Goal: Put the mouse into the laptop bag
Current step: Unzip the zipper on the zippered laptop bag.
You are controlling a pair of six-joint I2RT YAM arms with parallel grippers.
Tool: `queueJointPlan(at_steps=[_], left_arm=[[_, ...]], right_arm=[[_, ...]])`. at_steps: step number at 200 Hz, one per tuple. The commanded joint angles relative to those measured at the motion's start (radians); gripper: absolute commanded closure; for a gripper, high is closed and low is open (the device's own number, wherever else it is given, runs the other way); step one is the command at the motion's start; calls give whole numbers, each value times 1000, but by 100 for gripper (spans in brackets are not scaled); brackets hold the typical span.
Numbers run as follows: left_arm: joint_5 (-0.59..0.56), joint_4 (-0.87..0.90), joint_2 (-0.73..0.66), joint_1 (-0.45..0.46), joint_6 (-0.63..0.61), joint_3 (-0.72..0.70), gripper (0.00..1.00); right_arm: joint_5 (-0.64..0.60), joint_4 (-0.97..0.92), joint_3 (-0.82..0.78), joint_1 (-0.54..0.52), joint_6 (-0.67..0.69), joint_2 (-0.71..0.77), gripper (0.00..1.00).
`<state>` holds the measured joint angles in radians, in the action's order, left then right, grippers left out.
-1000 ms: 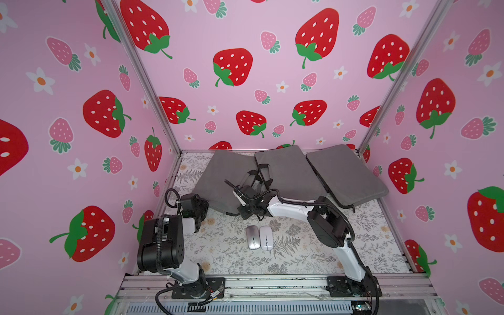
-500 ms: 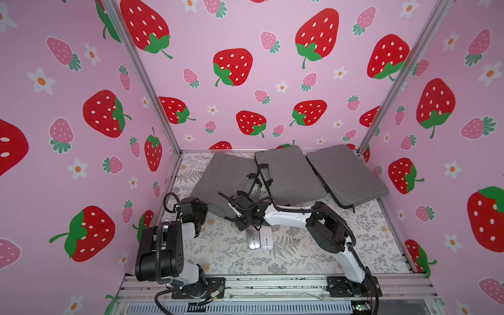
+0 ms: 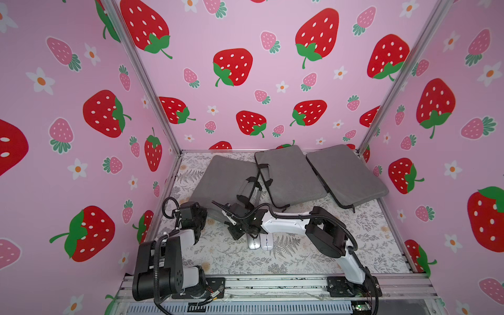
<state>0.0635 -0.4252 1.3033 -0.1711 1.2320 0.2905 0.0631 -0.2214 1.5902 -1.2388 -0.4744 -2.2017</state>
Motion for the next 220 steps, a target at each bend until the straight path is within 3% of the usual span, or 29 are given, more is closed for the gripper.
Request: queueJointPlan(at_steps=[1,48,66,78,95,126,185,195,210,220], left_arm=[[-71,166,-82,21,49,-100,100],[-238,402,-400,160,82,-130,100],[-254,461,-466,167,82,-123,85],[-256,465,-481,165,72,-122,80],[-248,471,-466,166,54,-111,80],[-233,447,-366,155,34,-95,93],[-131,429,-149,97,-55,38,91],[-124,445,-131,84,-64,58,82],[-130,501,-135,67,-76,79,56],[-129,539,-158,49,-86,84,41]], right_arm=[[59,5,48,57,-44,-27,100],[45,5,13,162,-61,0,100],[61,22,-3,145,-66,13,100],[70,27,8,113,-66,9,100],[72,14,54,54,-60,-13,100],[70,-16,140,-5,-57,-53,100],[90,-30,177,-26,-61,-64,100],[90,-33,180,-32,-58,-62,99],[87,-42,171,-34,-55,-49,74],[67,-39,141,-33,-52,-19,66]])
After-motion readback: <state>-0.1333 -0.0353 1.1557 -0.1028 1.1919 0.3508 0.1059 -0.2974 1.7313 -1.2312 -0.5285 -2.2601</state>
